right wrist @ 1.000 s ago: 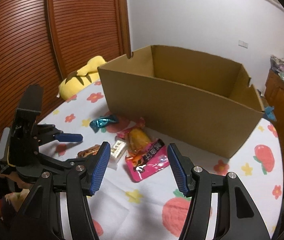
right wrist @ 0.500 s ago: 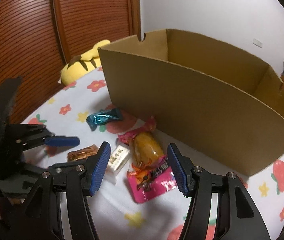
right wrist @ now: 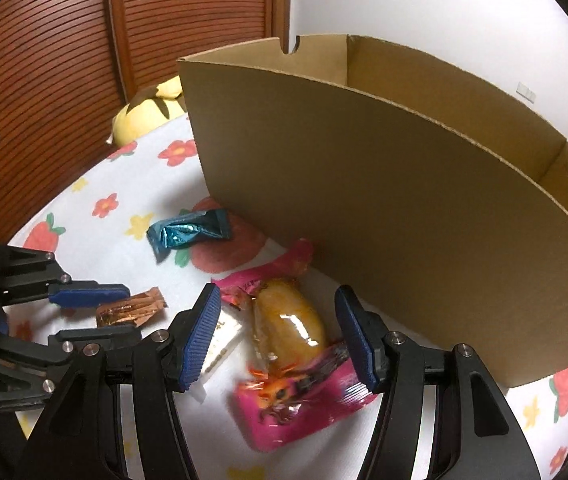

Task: Organize snacks
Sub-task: 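Grasp the gold wrapper with the left tool while the right tool grasps the pink-wrapped cake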

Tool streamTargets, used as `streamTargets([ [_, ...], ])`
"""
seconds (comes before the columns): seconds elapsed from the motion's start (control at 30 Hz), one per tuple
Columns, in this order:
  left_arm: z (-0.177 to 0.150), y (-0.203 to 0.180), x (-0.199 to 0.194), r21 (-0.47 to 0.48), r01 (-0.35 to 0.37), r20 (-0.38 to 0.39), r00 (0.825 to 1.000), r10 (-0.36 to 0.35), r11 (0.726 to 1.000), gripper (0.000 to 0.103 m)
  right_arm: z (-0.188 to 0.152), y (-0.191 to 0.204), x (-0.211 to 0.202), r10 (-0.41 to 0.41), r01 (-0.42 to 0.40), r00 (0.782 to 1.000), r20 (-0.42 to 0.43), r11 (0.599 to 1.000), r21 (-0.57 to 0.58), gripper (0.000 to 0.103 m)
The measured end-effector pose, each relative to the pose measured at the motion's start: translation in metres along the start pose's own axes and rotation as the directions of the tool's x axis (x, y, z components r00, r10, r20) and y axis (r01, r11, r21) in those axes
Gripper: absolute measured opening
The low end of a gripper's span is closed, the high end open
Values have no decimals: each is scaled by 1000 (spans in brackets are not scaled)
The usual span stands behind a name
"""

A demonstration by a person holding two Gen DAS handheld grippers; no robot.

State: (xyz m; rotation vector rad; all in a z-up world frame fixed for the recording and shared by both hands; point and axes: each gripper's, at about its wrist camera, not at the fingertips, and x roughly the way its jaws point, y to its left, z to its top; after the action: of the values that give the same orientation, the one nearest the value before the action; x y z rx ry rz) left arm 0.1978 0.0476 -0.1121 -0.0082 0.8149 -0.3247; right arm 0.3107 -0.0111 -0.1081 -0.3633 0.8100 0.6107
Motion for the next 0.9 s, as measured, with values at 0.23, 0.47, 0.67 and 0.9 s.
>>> streamTargets([
  [0.23,0,1,0,-1,1,1,1000,-1,1000,25,-4,-6,5,31,-31,999,-43,999,6,60],
  [0.47,0,3,-1,0,5,8,1000,-5,1000,23,-7,-7,2,72,-71,996,-50,997,15,56],
  [0.67,0,5,0,-1,2,15,1000,-2,1000,23,-10,-6,-4,85,-85,995,-50,996,18,43],
  [0.9,-1,4,0,0,0,8,1000,0,1000,23,-21,-3,-15,100,-99,995,-27,994,44,33],
])
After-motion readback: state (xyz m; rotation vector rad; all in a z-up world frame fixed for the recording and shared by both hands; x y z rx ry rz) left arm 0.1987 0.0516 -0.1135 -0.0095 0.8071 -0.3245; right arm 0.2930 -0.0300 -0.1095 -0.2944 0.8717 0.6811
